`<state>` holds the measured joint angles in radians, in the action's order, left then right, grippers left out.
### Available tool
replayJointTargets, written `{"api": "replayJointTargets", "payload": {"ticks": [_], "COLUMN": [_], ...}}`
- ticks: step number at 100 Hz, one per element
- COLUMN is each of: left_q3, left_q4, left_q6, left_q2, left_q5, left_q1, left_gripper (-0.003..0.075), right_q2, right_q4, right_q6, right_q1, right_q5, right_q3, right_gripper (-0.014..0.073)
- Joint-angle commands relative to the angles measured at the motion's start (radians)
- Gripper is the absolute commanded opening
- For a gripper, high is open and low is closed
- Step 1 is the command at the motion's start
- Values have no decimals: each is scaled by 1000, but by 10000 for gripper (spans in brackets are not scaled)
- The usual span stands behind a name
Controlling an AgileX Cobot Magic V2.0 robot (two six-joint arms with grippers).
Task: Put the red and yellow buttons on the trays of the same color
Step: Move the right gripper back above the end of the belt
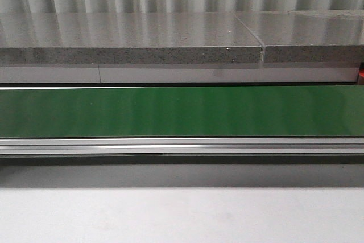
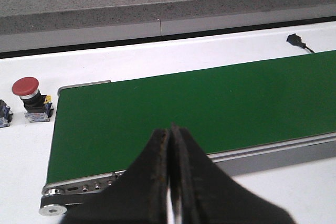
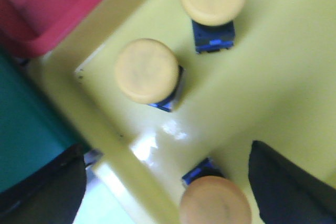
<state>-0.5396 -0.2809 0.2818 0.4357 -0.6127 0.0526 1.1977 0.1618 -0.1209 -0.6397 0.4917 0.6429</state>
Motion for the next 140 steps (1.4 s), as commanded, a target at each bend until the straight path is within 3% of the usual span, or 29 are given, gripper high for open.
{"api": "replayJointTargets", "payload": {"ticks": [1,43,72,86,93,117,140], "left_q3": [-28,-28,-28,-28,-28,-28,-28], "left_q4": [-22,-22,-22,-22,-22,-22,-22], "left_q6": [-4,-4,-4,-4,-4,-4,-4], "left_q2": [5,5,5,5,5,5,5], "left_q5": [74,74,74,74,74,74,74], "left_q1": [9,9,9,9,9,9,9], "left_gripper": [-20,-20,-20,-20,-20,-20,-20], "right_q2": [-80,-400,-552,-587,-590,-590,-590], "right_q4": [16,16,16,16,16,16,16], "right_q6": [6,248,295,295,295,295,295], "right_q1": [50,468,569,589,591,592,592], "right_q5": [-36,-68,-97,-97,-98,-90,-90], "right_q3": [37,31,-28,-37,-38,-38,-38], "right_gripper": [627,627,567,468,378,-73,-67]}}
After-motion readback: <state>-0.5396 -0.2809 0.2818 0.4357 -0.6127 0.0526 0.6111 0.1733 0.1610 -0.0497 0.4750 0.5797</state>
